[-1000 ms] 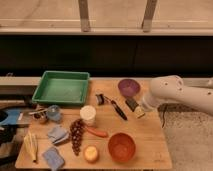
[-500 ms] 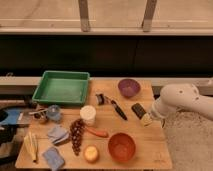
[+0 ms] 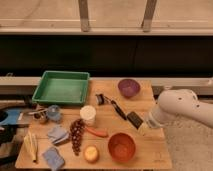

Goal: Wipe red bowl with eraser

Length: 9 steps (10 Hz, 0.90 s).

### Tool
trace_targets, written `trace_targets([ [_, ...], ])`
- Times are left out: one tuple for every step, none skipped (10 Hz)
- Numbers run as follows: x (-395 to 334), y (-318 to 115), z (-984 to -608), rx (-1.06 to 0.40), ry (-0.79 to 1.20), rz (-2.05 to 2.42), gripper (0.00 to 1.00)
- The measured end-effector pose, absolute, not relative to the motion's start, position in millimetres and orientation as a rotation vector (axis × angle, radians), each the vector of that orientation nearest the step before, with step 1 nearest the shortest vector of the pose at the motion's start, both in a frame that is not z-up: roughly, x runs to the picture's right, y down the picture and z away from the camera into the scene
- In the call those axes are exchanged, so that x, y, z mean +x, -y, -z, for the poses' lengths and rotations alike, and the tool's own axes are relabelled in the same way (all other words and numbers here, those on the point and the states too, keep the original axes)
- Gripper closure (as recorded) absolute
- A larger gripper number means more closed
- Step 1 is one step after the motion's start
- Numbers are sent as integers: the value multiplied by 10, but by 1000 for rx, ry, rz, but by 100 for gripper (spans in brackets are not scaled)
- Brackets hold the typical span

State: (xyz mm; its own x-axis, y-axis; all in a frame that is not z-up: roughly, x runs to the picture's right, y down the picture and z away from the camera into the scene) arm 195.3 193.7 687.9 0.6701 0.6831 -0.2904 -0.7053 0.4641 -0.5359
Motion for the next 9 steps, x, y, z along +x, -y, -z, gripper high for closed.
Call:
trace_targets([
  [1863,-1987,-6840,-693,-37,-815,100],
  [1806,-2034,-6823,-705,-40,-791,100],
  [1747,-2101,-6817,-719,-43,-770,100],
  [1664,-2182,-6802,-737,-42,-751,100],
  [1634,-2244,-6794,-750,-43,-742,100],
  [1616,-2314,-6774,-766,-52,-734,100],
  [1596,-2306,-6777,-766,-50,-731,100],
  [1601,-2304,-6777,-765,-50,-732,100],
  [1607,-2305,-6776,-764,-50,-734,100],
])
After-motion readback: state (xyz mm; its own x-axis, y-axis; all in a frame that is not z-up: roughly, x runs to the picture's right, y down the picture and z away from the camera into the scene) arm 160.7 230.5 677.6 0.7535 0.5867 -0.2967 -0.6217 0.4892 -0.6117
